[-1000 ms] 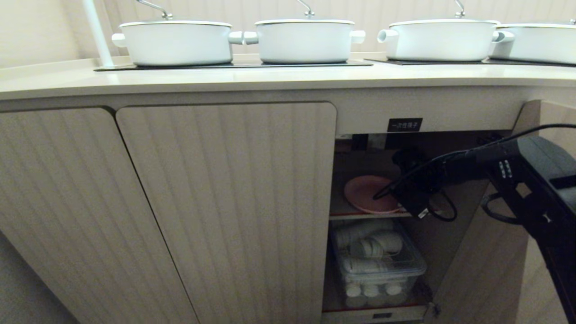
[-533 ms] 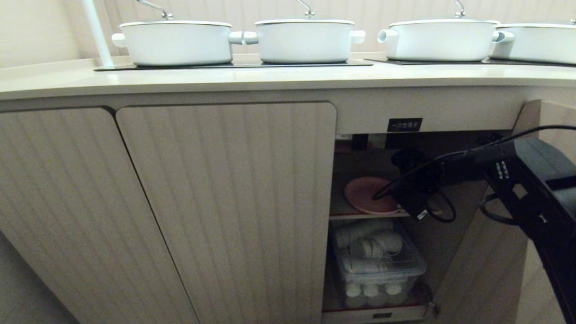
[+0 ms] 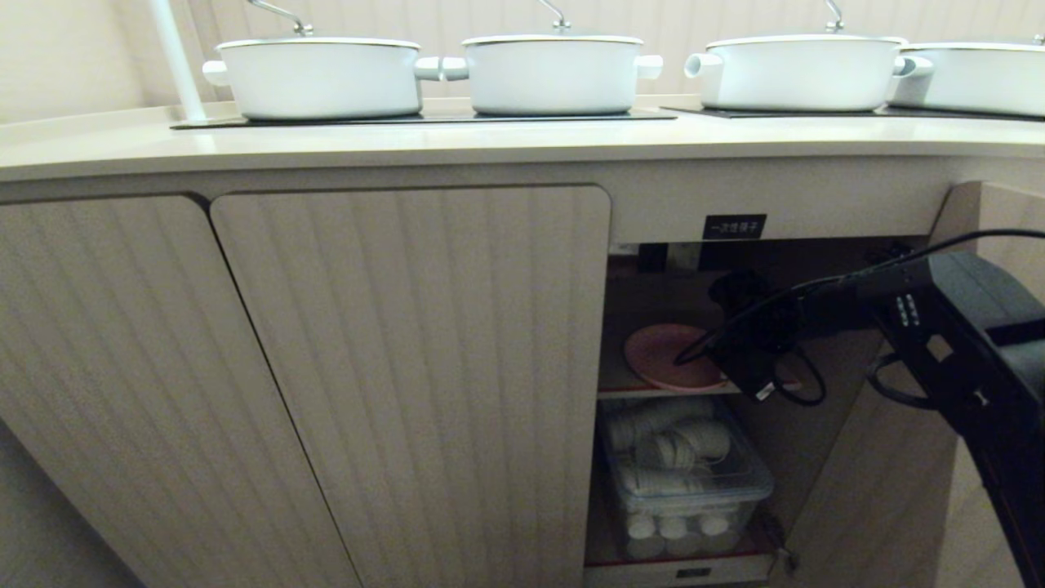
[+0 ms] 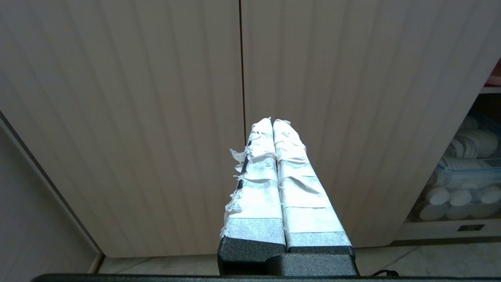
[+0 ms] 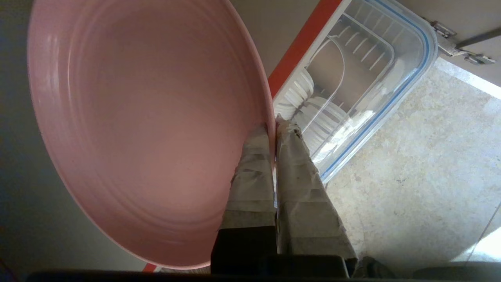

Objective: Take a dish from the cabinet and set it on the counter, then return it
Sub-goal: Put it back into the cabinet

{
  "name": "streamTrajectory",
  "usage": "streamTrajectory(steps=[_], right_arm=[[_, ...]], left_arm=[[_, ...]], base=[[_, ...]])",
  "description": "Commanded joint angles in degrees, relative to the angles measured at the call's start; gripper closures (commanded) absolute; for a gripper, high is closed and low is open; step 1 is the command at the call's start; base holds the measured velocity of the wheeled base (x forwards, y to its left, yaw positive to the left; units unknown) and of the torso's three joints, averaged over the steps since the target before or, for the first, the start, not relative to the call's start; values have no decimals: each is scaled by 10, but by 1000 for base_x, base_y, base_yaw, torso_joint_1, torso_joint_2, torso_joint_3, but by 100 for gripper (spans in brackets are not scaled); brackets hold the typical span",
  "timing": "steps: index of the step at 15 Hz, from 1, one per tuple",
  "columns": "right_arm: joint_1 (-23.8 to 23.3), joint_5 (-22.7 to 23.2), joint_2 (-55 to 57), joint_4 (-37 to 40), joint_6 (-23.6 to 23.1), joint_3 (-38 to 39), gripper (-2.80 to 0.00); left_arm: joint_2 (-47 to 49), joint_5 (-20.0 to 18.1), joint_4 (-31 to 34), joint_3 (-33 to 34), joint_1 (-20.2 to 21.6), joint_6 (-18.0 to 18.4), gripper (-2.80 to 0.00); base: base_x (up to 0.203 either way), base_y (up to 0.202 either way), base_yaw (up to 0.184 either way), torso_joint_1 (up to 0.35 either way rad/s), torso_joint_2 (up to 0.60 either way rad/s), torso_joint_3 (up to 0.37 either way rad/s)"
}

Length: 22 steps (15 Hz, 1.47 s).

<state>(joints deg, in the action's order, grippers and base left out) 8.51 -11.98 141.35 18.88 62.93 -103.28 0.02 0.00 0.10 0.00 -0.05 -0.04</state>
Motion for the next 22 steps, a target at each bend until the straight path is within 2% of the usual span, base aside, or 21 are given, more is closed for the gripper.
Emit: streamTrajectory(steps=[1, 11, 22], right_arm=[[0, -1, 1, 1, 4, -1, 0], [0, -3, 21, 12, 4, -42, 0], [0, -3, 25, 12, 4, -50, 0]], left_arm=[[0, -1, 0, 0, 0, 0, 0], [0, 0, 0, 0, 0, 0, 0], [0, 0, 0, 0, 0, -1, 0]], base=[[0, 0, 0, 0, 0, 0], [0, 0, 0, 0, 0, 0], [0, 0, 0, 0, 0, 0]])
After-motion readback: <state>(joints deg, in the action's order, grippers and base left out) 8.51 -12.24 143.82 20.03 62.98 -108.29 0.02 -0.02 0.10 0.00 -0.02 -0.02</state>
